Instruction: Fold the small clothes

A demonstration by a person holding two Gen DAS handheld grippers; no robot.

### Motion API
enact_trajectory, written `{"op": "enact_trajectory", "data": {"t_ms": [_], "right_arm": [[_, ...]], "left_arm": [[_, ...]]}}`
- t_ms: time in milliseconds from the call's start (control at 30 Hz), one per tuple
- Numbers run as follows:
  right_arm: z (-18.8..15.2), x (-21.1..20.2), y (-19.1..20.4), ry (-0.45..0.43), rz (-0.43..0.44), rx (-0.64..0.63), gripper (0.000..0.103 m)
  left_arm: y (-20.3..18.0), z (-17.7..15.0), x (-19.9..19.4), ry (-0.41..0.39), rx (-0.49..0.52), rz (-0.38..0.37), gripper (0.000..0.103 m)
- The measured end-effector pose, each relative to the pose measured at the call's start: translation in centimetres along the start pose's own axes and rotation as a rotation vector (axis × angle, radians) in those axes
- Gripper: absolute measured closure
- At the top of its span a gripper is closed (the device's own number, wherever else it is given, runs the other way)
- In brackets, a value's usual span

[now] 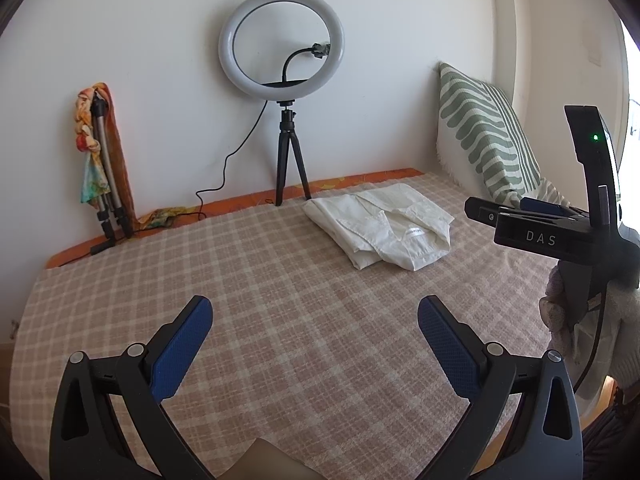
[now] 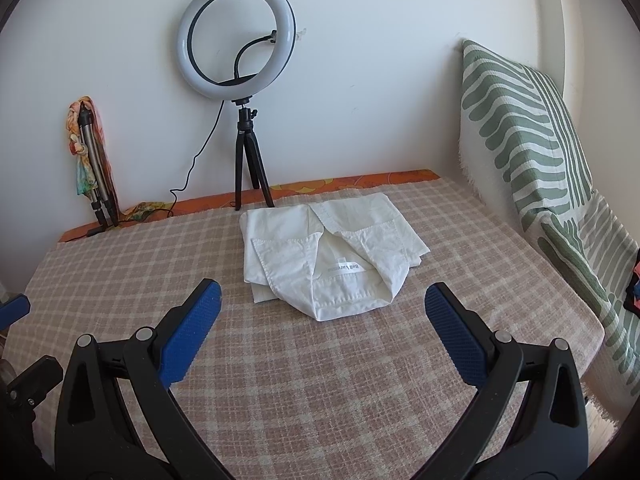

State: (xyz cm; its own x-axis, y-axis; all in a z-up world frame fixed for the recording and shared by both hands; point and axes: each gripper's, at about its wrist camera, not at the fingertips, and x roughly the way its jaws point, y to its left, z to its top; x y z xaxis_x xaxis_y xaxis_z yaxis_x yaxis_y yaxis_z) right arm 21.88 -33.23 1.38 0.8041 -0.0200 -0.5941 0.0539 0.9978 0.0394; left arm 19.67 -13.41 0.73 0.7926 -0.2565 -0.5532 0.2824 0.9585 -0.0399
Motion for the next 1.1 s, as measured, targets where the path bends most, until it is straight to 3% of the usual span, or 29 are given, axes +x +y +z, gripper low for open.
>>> {"op": "enact_trajectory", "data": {"t_ms": [1100], "right_arm": [[-0.13, 0.53, -0.19, 0.025, 0.033, 0.02, 0.0]], "left_arm": [[-0.1, -0.12, -0.09, 0.005, 0.001, 0.001, 0.001]]}}
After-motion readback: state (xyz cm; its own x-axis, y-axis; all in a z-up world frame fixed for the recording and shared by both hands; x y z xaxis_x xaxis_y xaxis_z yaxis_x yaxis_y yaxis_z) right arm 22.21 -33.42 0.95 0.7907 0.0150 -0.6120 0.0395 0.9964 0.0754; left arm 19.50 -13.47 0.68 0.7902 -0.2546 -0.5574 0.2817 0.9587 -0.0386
